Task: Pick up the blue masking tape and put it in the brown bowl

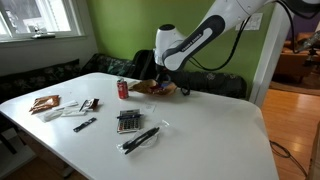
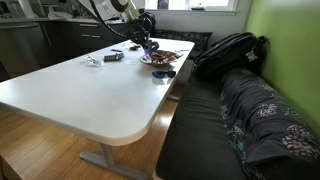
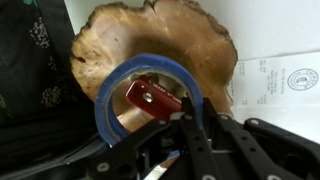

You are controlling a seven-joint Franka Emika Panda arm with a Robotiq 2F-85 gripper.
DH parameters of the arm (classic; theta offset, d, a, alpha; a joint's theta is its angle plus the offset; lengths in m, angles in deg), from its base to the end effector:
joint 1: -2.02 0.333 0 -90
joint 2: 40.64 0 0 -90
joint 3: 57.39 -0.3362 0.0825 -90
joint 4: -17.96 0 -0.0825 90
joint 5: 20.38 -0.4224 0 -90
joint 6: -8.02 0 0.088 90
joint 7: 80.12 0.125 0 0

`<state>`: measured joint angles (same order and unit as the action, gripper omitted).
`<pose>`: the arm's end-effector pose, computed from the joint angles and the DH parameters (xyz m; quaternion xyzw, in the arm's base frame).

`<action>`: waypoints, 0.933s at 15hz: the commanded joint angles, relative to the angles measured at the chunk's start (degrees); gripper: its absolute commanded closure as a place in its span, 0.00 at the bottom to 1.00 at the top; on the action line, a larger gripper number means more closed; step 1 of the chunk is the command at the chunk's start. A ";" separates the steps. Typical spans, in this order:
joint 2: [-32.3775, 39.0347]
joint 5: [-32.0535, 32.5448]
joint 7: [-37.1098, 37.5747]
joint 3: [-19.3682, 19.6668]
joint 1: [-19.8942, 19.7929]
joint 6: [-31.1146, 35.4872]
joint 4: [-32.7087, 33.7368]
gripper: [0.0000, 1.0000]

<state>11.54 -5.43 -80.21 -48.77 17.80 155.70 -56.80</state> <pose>0.8191 0.1379 0.2054 0.9540 0.1946 0.1877 0.1297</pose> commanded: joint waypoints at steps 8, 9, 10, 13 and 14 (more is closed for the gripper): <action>0.12 -9.09 -7.36 -13.13 -9.42 -9.85 0.75 0.97; 0.65 -10.00 -7.44 -13.72 -9.95 -9.84 1.71 0.97; 0.82 -10.96 -7.22 -14.14 -10.44 -10.03 2.41 0.97; 1.96 -12.31 -6.10 -14.11 -10.82 -9.45 4.70 0.97; 2.55 -12.77 -5.80 -14.14 -10.91 -9.69 5.63 0.97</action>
<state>11.61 -16.07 -85.94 -62.06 7.75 147.42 -55.10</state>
